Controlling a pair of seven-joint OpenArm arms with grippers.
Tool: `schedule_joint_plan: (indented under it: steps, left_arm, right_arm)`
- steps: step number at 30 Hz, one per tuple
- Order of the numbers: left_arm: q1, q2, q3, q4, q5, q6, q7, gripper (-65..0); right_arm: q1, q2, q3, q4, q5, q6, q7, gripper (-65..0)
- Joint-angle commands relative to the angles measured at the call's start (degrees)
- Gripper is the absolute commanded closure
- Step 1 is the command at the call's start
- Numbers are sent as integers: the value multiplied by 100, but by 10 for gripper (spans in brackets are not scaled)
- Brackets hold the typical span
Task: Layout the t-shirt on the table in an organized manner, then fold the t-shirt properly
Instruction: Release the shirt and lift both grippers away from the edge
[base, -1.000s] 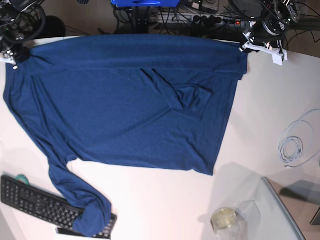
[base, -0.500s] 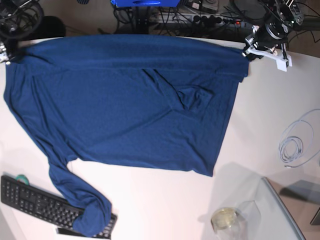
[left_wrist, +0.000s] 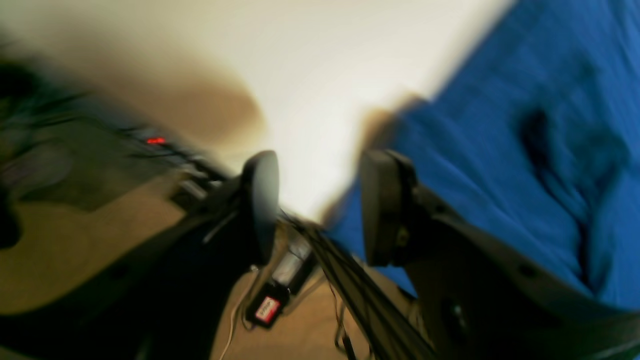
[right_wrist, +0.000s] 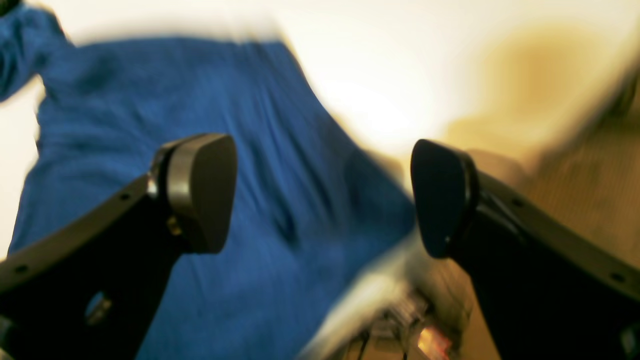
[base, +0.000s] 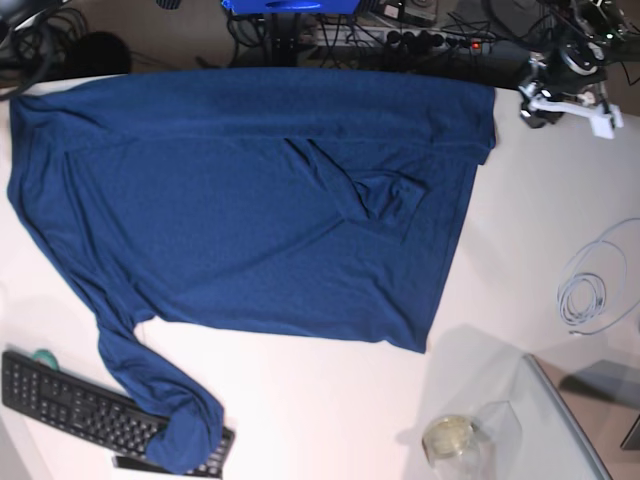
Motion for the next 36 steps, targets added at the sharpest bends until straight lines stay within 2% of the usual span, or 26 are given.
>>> schedule_joint_plan:
  steps: [1, 7, 10, 12, 15, 18, 21, 26, 31, 36]
  left_arm:
    - [-49, -134, -163, 125, -71, -32, -54, -262]
    - [57, -389, -646, 635, -80, -58, -54, -257]
    - [136, -398, -778, 855, -80, -102, -80, -257]
    - [154, -398, -804, 943, -80, -480, -71, -255]
    - [154, -398, -813, 960, -71, -1175, -63, -255]
    - [162, -389, -813, 951, -62, -1553, -63, -255]
    - [162, -389, -813, 943, -62, -1579, -63, -253]
    - [180, -389, -813, 934, -54, -1579, -63, -253]
    - [303, -389, -813, 925, -54, -1579, -89, -253]
    - [312, -389, -813, 916, -54, -1579, -89, -253]
  right_arm:
    - [141, 260, -291, -145, 122, 61, 236, -509]
    - [827, 1464, -2225, -1894, 122, 69, 1423, -509]
    - [1126, 1781, -2910, -2597, 122, 69, 1828, -509]
    - [1301, 1930, -3306, -3019, 122, 69, 2091, -509]
    - [1460, 2045, -3746, -3274, 122, 78, 2346, -509]
    - [1671, 2053, -4009, -3310, 122, 87, 2373, -509]
    - [1961, 2053, -4291, -3608, 113, 87, 2513, -509]
    - [2550, 2115, -4968, -4734, 113, 87, 2953, -509]
    - [2453, 2133, -5609, -4391, 113, 78, 3102, -504]
    - [2189, 2141, -5618, -3863, 113, 69, 3058, -402]
